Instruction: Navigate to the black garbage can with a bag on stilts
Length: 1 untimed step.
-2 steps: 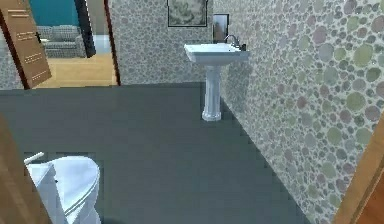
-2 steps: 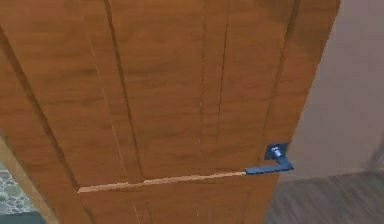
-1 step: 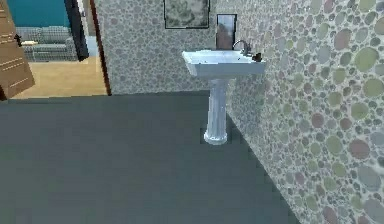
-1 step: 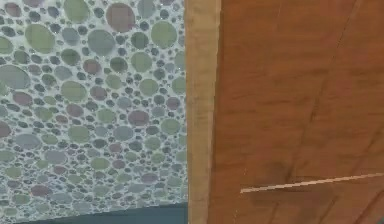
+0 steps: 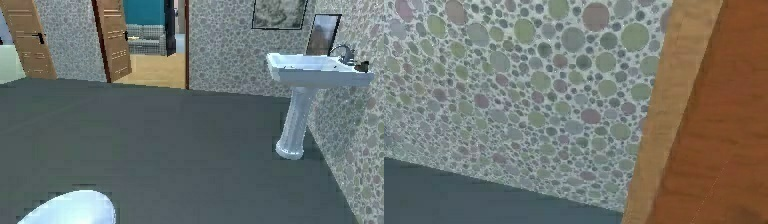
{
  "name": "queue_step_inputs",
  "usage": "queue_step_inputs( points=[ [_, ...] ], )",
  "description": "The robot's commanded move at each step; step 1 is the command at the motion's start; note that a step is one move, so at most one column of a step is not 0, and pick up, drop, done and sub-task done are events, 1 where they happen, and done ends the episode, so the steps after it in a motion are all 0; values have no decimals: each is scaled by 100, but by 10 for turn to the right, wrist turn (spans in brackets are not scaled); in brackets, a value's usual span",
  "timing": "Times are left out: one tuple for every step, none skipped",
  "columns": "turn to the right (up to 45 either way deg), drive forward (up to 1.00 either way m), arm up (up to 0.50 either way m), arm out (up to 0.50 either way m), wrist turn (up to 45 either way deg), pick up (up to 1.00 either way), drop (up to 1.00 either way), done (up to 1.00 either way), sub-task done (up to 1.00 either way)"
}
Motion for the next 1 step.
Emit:
queue_step_inputs(
  points=[
    [0, 80, 0, 0, 0, 0, 0, 0, 0]
  ],
)
